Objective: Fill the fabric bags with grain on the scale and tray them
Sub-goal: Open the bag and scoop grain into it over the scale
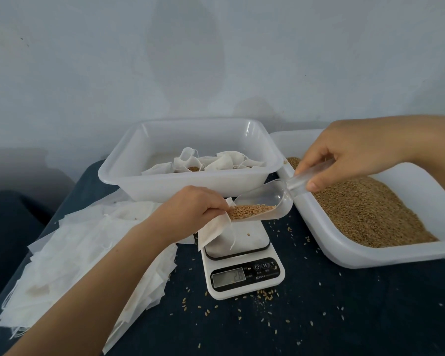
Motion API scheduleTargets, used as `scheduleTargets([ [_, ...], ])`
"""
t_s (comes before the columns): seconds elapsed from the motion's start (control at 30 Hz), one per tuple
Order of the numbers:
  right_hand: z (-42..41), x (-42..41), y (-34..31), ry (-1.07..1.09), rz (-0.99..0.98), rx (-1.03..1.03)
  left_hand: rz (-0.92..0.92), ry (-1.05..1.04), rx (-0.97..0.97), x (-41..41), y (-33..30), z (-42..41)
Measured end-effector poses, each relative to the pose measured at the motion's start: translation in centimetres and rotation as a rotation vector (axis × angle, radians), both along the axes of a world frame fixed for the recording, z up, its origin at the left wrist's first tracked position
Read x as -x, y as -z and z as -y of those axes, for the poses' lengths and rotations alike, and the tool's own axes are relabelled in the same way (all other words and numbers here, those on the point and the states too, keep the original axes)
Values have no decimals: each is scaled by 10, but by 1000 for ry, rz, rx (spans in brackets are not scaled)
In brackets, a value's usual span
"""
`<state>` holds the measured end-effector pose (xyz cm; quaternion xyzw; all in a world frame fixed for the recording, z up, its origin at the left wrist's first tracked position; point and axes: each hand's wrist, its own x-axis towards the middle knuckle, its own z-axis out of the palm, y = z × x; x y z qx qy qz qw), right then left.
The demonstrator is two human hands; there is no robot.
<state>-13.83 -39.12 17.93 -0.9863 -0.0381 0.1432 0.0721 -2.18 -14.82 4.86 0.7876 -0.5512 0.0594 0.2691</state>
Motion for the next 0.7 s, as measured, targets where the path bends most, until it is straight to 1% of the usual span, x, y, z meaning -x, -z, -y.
scheduleTargets([
  [0.13, -1, -1, -2, 0, -1, 23, -3, -13, 6, 0, 1, 0],
  [0.23, 1, -1, 1, 2, 4, -7, -1, -29, 1, 0, 2, -1],
  [0.37, 10, 3, 22, 42, 28, -114, -18, -66, 51, -2, 5, -5],
  [0.53, 20, 17, 65, 94, 79, -270, -101, -166, 124, -6, 9, -14],
  [0.63, 25, 22, 78, 115, 116, -334, -163, -221, 167, -7, 11, -16],
  [0.7, 28, 23, 84, 111, 156, -374, -170, -244, 169, -8, 12, -17],
])
